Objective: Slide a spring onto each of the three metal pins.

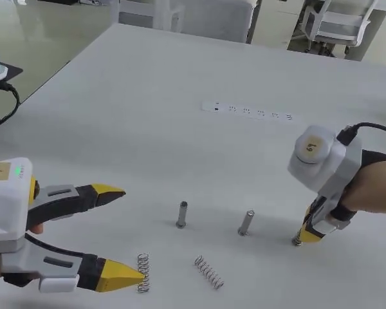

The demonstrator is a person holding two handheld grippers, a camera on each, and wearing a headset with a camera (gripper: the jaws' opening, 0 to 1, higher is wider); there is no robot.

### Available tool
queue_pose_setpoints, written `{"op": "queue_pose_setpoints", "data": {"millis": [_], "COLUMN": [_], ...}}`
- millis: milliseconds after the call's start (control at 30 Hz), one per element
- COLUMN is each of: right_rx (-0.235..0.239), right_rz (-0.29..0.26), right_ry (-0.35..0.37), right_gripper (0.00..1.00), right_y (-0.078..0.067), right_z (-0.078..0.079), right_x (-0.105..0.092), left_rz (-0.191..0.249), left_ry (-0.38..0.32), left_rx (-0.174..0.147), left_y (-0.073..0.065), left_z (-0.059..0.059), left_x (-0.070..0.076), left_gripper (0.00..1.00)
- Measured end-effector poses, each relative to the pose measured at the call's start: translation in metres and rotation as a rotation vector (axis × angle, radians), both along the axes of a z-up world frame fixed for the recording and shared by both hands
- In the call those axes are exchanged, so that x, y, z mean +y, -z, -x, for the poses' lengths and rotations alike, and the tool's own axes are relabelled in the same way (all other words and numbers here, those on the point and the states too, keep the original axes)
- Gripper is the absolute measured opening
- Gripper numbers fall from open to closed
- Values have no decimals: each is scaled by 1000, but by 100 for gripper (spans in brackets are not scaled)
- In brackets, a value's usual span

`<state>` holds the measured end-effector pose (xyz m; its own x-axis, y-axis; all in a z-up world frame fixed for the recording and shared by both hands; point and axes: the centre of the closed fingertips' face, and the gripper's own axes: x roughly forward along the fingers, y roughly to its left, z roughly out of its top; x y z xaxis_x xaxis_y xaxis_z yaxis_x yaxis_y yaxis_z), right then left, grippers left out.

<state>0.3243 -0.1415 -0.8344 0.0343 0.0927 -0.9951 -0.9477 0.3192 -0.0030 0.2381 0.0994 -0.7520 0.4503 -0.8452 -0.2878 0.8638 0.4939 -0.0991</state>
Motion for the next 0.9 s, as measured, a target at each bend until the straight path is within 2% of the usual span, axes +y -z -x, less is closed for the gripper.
{"op": "queue_pose_setpoints", "data": {"millis": [433,900], "right_rx": [-2,-9], "right_rz": [-22,-56], "right_ry": [-1,28], "right_gripper": [9,21], "right_y": [0,-5], "right_z": [1,3], "right_x": [1,2], "left_rz": [2,5], "left_ry": [0,0], "left_rx": [3,6], "left_y": [1,1], "left_z": [1,1], "left_x": [-1,-1], "left_gripper": [79,78]}}
